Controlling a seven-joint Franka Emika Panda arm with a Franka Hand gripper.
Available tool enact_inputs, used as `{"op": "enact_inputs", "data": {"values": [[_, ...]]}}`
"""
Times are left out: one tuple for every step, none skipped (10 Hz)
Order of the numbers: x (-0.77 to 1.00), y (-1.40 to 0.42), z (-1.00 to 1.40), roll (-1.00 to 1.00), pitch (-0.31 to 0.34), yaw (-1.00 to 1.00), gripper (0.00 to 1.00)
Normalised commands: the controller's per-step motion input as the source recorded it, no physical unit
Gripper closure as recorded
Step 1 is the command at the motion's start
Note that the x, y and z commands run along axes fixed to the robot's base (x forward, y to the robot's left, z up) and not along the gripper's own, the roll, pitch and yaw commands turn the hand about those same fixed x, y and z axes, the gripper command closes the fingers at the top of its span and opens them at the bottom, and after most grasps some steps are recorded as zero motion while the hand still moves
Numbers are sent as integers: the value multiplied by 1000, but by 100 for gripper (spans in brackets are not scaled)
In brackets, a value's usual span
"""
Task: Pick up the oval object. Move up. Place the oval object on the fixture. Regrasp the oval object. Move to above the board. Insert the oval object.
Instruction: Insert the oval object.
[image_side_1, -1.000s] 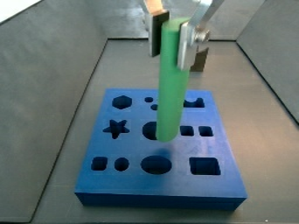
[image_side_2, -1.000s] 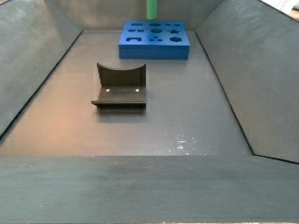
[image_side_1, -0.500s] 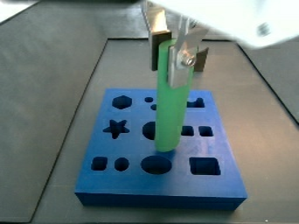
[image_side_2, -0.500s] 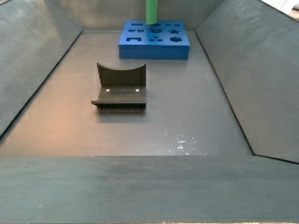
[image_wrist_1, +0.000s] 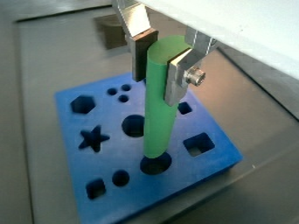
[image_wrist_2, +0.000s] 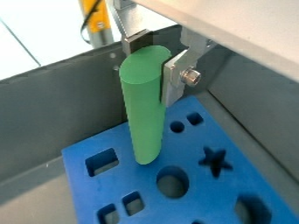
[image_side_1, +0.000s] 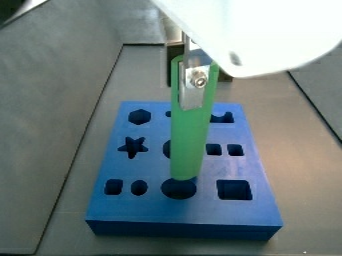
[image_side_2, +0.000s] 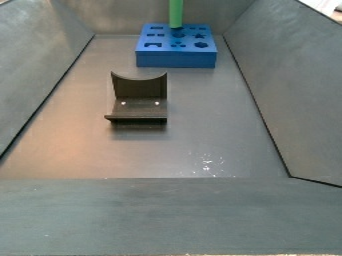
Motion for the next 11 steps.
{"op": "enact_inputs", "data": {"values": [[0, -43, 9, 0, 4, -980, 100], [0, -14, 0, 0, 0, -1000, 100], [0, -14, 0, 0, 0, -1000, 100], [0, -17, 0, 0, 0, -1000, 100], [0, -17, 0, 0, 0, -1000, 100], [0, -111, 31, 20, 0, -929, 100], [-314, -343, 0, 0, -26, -249, 100], [0, 0, -31, -33, -21, 0, 100], [-114, -171, -134, -6, -61, 0, 100], [0, -37, 0, 0, -10, 0, 100], [0, -9, 0, 0, -4, 0, 100]]}}
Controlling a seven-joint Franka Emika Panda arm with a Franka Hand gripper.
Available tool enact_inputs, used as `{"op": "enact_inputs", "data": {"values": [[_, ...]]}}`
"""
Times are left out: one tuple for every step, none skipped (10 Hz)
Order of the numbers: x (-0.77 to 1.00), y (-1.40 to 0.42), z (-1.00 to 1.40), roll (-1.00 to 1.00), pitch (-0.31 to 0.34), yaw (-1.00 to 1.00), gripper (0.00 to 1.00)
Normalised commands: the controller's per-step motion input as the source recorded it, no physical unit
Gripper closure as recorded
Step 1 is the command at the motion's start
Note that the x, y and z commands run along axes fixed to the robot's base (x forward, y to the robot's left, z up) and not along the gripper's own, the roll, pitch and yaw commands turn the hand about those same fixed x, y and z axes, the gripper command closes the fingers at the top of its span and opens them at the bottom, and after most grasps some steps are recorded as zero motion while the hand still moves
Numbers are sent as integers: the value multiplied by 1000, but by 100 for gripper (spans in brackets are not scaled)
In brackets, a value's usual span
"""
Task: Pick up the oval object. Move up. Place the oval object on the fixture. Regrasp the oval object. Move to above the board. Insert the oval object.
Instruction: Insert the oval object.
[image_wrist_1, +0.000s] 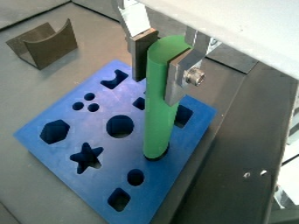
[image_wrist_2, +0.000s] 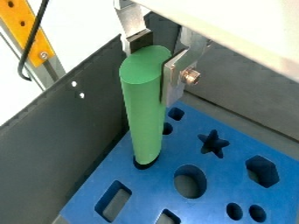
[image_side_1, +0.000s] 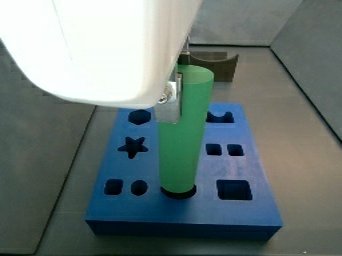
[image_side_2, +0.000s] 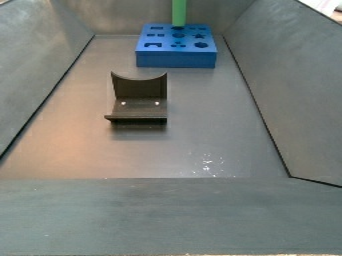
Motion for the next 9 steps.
{"op": "enact_inputs", "data": {"values": [[0, 0, -51, 0, 0, 0, 100], [0, 0, -77, 0, 0, 0, 100], [0, 0, -74, 0, 0, 0, 100], [0, 0, -97, 0, 0, 0, 100], [0, 0, -134, 0, 0, 0, 100], [3, 0, -160, 0, 0, 0, 100], [54, -3, -163, 0, 0, 0, 100], [149, -40, -146, 0, 0, 0, 100], [229, -46, -114, 0, 16, 0, 100]]}}
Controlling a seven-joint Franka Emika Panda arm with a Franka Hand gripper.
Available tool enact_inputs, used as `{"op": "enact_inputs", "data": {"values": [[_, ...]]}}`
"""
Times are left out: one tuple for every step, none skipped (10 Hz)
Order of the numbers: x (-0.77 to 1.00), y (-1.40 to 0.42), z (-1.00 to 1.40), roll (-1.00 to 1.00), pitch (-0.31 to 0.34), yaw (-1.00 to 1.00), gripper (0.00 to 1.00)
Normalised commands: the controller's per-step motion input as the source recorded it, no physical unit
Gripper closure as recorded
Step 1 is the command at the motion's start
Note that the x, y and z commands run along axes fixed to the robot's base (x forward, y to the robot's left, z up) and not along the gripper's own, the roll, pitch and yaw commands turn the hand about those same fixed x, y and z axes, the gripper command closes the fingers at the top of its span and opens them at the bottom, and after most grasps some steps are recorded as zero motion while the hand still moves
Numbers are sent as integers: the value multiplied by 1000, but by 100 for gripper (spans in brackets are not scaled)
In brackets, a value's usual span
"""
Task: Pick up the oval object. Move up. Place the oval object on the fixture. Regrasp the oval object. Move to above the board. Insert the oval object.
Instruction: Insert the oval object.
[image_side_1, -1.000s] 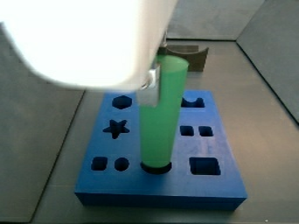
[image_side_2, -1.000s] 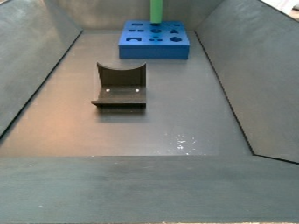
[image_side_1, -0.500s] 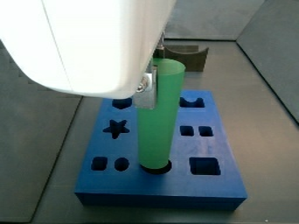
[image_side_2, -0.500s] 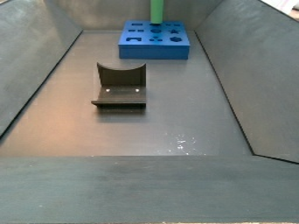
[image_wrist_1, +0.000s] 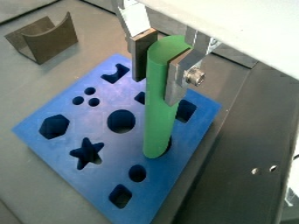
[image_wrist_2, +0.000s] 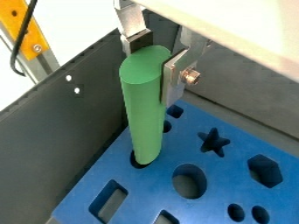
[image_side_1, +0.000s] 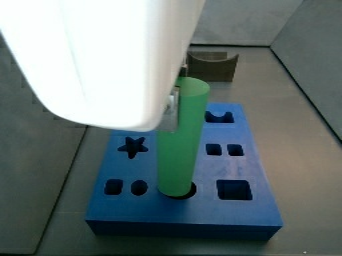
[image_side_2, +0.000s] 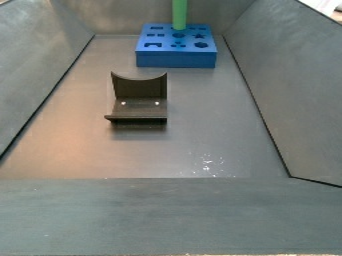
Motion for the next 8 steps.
{"op": "enact_inputs", "data": {"values": [[274, -43, -89, 6, 40, 0, 100], [254, -37, -97, 9, 36, 0, 100], [203, -23, -140, 20, 33, 0, 100], [26, -6, -300, 40, 0, 0, 100], [-34, -49, -463, 100, 0, -43, 100], [-129, -89, -551, 139, 0, -69, 100], [-146, -109, -626, 164, 0, -69, 100], [-137, -111, -654, 179, -6, -74, 100]]}}
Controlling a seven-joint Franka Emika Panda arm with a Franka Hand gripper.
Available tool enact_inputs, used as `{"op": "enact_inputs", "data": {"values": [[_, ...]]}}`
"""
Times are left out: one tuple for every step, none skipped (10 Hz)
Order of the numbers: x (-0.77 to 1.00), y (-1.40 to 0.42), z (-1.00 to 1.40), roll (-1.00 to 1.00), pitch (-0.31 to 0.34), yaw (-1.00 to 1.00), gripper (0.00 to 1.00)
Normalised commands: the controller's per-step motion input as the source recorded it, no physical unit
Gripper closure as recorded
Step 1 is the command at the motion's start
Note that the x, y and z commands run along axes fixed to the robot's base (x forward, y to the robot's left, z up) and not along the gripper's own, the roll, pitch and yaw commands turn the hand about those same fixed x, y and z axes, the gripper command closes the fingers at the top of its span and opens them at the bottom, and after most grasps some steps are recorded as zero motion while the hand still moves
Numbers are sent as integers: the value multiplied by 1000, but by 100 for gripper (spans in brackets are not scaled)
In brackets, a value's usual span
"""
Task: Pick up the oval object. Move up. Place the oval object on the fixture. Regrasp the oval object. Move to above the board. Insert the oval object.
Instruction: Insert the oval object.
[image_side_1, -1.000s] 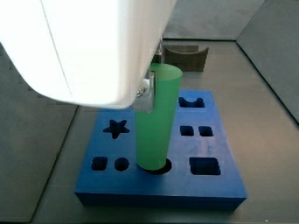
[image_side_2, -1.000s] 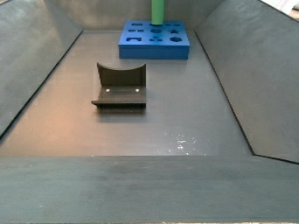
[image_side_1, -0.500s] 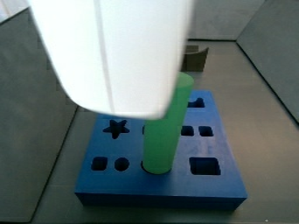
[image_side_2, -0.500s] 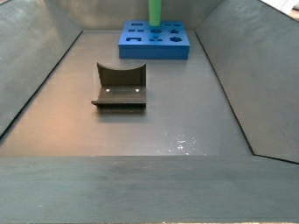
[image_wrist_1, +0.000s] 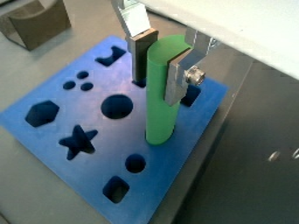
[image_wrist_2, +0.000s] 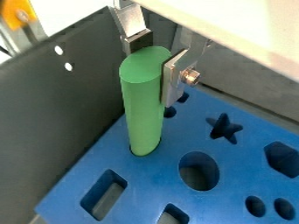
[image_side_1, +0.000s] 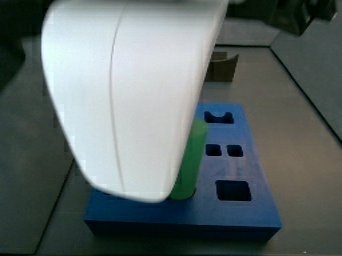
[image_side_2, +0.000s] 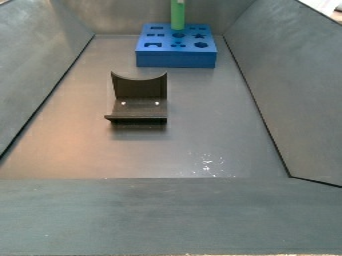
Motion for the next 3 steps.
{"op": "enact_inputs", "data": {"values": [[0, 0, 0, 0, 10, -43, 100], [0, 0, 0, 3, 4, 0, 100], [0, 0, 0, 0, 0, 0, 100]]}}
